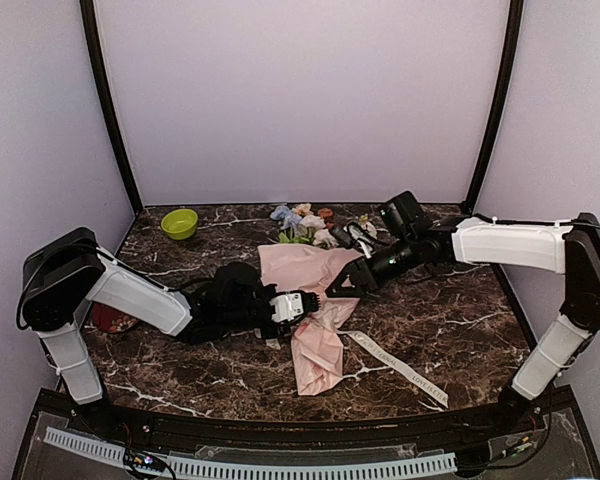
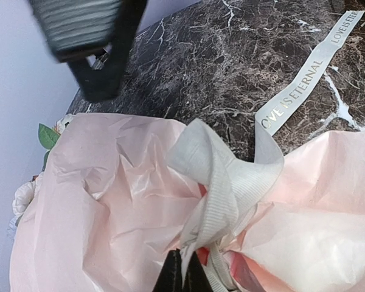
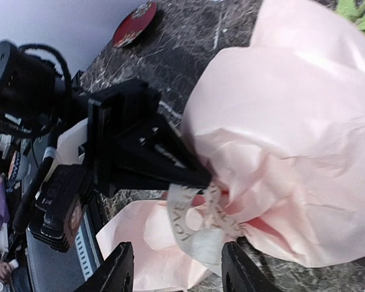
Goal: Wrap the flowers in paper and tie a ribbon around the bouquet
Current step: Tie the half-tied ribbon around the folded bouquet.
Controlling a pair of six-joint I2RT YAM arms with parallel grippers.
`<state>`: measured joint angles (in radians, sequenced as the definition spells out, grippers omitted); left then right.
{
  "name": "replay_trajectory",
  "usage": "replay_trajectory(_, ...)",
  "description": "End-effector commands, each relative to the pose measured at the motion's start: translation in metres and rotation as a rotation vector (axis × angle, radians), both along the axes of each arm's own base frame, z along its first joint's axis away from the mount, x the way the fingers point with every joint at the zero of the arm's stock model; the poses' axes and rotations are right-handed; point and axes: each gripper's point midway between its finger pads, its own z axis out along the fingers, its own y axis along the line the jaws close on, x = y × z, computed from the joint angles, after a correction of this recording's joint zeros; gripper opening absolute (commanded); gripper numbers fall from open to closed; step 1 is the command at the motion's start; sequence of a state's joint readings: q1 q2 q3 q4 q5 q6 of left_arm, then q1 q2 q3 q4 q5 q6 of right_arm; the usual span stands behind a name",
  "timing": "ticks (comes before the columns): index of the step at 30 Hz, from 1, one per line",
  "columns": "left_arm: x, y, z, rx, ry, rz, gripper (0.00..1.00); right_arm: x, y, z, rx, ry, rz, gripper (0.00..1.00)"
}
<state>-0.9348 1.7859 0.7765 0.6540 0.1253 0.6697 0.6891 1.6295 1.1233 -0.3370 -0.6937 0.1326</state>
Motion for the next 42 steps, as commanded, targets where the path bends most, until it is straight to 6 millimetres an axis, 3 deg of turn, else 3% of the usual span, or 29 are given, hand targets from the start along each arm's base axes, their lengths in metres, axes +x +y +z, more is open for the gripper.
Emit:
replay_trajectory(1,0.001,-0.002,0.009,-0.026,-0.051,0.007,0.0,0.045,-0.003,0.018,0.015,-0.07,-0.111,0.5)
replay_trajectory(5,0.0,-0.003,0.009,-0.029,-0.051,0.003,0.0,0.062,0.005,-0.017,-0.088,-0.049,-0.09,0.38)
replay_trajectory(9,0.0,-0.003,0.008,-0.025,-0.051,0.007,0.0,0.045,0.018,-0.04,-0.141,-0.039,0.038,0.3)
replay_trajectory(13,0.001,-0.001,0.005,-0.017,-0.05,0.018,0.0,0.021,0.031,-0.041,-0.101,-0.024,0.159,0.27)
replay_trajectory(19,0.0,0.001,0.003,-0.014,-0.045,0.024,0.0,0.005,0.036,-0.044,-0.044,0.024,0.202,0.28)
replay_trajectory(33,0.001,0.0,0.006,-0.034,-0.029,0.035,0.0,0.009,0.028,-0.067,-0.166,-0.003,0.159,0.34)
replay_trajectory(38,0.0,0.001,0.005,-0.033,-0.026,0.035,0.0,0.007,0.03,-0.063,-0.156,-0.005,0.167,0.34)
replay_trajectory(42,0.0,0.001,0.005,-0.032,-0.023,0.037,0.0,-0.002,0.036,-0.054,-0.103,0.008,0.206,0.41)
